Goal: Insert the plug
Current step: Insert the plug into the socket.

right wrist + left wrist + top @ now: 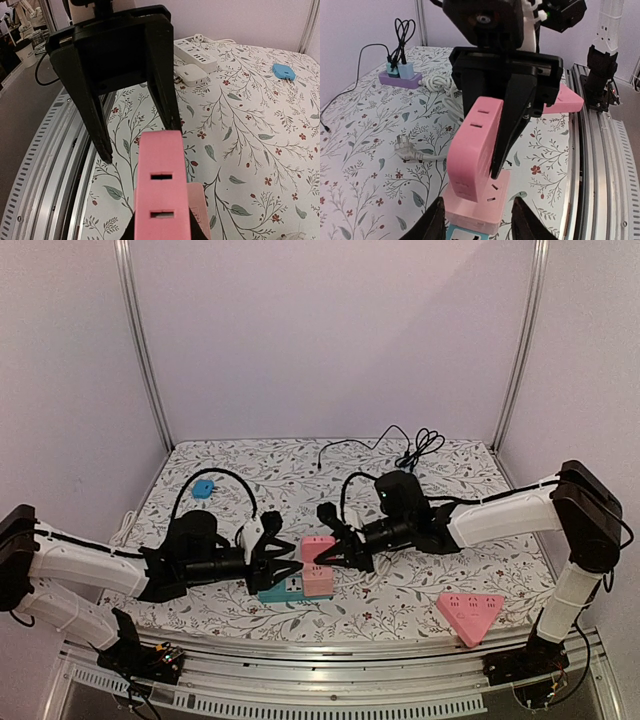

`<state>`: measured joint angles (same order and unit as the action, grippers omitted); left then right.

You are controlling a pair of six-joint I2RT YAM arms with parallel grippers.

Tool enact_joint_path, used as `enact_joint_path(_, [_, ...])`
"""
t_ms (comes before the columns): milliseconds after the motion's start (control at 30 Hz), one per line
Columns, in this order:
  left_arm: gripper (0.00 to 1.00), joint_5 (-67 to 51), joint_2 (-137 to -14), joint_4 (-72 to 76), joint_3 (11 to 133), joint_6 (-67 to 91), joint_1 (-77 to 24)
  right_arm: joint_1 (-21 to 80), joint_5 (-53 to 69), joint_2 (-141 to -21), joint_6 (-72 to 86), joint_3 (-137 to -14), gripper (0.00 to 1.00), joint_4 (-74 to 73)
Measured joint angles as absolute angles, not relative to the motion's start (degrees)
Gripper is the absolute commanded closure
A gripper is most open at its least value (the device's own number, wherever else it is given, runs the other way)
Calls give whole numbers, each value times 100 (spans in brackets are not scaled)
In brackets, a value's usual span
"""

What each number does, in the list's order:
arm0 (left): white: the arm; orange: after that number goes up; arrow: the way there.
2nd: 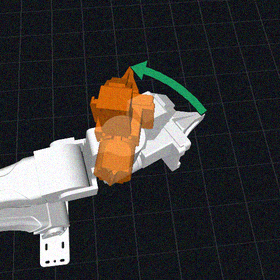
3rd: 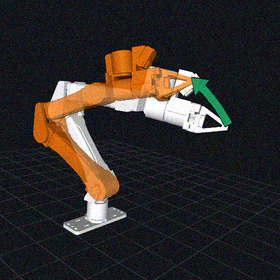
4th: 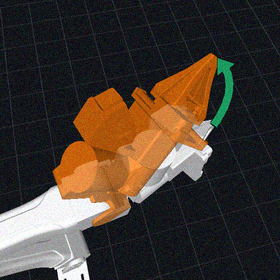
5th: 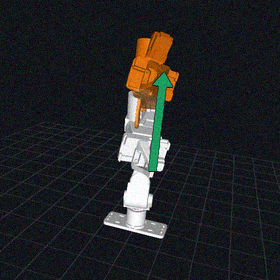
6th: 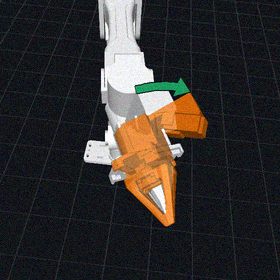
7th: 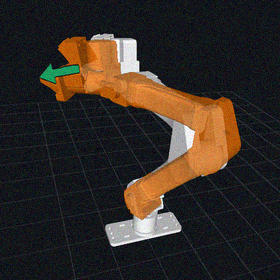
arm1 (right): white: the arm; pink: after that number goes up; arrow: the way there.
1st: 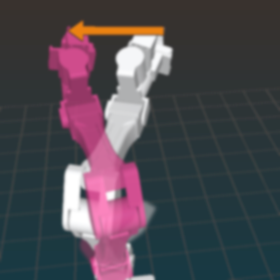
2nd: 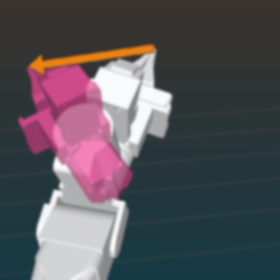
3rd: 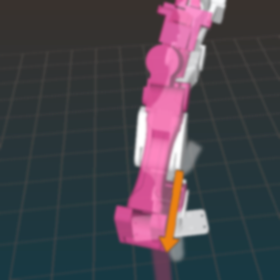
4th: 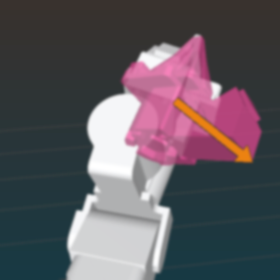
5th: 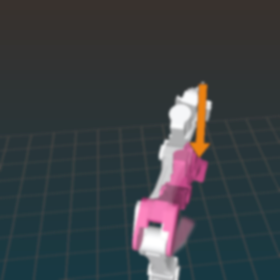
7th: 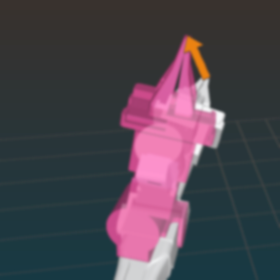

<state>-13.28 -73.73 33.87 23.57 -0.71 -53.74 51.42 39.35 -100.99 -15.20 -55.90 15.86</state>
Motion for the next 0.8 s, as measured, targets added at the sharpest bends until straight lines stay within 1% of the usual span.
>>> enact_joint_path(267, [57, -1369, -7435, 3511, 2270, -412, -5374, 5155, 3975, -10383, -1527, -5800, 100, 1588])
enact_joint_path(433, [60, -1282, -7625, 3542, 2263, -484, -5349, 5137, 4001, -10597, -1577, -5944, 100, 1459])
enact_joint_path(800, [60, -1345, -7653, 3710, 2248, -541, -5334, 5201, 4005, -10451, -1855, -6038, 100, 904])
